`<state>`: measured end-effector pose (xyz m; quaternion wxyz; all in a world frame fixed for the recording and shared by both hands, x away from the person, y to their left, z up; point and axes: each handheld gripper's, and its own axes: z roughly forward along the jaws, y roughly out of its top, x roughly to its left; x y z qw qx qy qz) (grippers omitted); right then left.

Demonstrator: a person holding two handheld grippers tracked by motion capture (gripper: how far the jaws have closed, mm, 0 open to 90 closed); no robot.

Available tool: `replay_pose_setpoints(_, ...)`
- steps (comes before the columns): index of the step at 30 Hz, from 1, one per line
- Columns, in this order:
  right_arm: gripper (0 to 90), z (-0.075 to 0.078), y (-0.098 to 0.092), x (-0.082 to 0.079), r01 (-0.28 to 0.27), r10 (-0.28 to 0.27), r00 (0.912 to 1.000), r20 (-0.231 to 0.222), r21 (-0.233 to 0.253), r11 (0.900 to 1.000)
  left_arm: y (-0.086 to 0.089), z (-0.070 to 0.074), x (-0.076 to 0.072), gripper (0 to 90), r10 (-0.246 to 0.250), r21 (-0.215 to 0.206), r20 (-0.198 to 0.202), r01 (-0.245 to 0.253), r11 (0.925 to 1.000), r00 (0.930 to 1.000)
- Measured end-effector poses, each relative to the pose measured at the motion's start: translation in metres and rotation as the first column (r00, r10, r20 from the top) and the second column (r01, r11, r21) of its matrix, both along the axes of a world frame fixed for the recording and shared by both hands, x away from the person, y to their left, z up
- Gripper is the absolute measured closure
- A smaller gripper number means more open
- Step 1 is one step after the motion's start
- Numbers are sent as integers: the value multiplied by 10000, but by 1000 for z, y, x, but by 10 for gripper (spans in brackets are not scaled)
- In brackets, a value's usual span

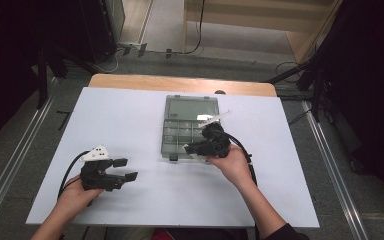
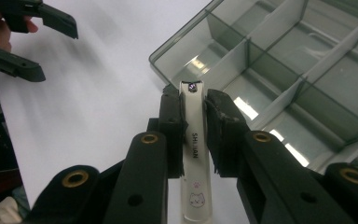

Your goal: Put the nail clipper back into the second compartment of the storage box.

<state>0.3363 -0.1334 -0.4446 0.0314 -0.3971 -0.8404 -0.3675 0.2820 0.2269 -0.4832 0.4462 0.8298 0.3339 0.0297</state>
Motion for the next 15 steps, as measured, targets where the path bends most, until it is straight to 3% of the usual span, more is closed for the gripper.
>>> replay_pose_setpoints(11,786,9,4,16,328,-328,9994,86,14,9995,0,0,0,295,1,63,6,-1,10000,10000)
replay_pose_setpoints(15,785,13,5,22,383,-383,9990,208,18,9993,2,1,-2,295,-14,-108,80,15,9999,10000)
